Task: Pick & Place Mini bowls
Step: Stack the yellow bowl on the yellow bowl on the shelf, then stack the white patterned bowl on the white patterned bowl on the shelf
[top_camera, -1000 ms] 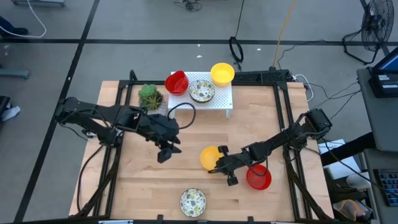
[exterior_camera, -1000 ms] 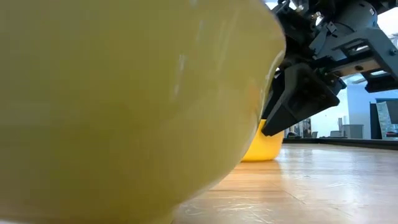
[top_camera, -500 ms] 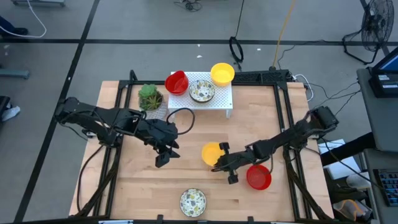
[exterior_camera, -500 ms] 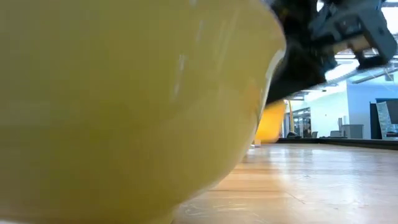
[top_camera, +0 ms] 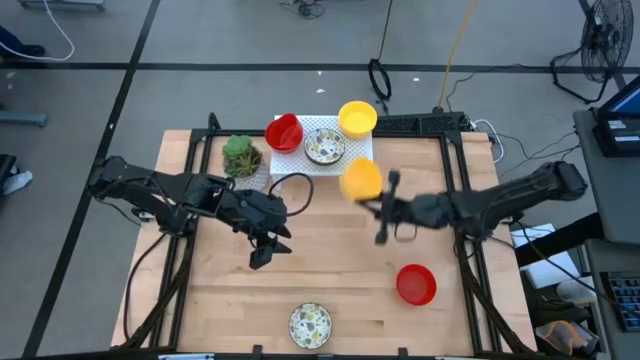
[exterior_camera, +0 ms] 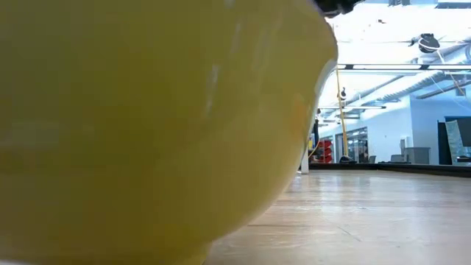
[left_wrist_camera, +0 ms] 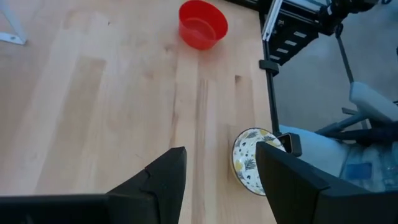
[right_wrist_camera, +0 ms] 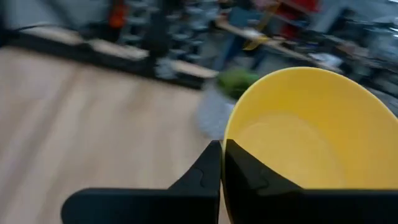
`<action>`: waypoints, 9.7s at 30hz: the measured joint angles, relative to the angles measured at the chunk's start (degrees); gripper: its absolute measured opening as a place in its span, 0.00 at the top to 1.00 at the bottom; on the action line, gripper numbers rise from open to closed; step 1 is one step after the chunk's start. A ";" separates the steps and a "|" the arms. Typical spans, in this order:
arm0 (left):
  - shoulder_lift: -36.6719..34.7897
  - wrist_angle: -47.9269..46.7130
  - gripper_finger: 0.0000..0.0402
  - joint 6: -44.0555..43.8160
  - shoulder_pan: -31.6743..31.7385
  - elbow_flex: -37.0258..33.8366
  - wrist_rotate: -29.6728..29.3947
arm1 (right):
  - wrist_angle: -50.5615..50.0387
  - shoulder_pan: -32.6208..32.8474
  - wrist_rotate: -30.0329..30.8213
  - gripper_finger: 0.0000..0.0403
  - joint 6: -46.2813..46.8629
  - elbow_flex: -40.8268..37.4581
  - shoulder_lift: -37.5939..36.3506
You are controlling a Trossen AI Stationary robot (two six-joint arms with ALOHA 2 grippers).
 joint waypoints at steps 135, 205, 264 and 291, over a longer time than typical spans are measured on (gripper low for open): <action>34.52 13.07 0.51 -26.87 -14.73 -0.04 -1.03 | -15.23 -14.80 -31.63 0.72 3.44 12.08 -3.08; 37.77 15.36 0.94 -24.87 -13.30 -0.01 3.23 | -13.84 -13.65 -31.61 0.72 6.29 9.35 -3.06; 13.25 17.37 0.91 2.47 43.60 0.24 5.45 | -37.24 -7.29 -35.90 0.72 3.65 9.33 -3.63; 13.25 18.90 0.88 1.74 44.04 0.24 -1.92 | -36.71 -7.29 -35.88 0.72 3.50 9.33 -3.63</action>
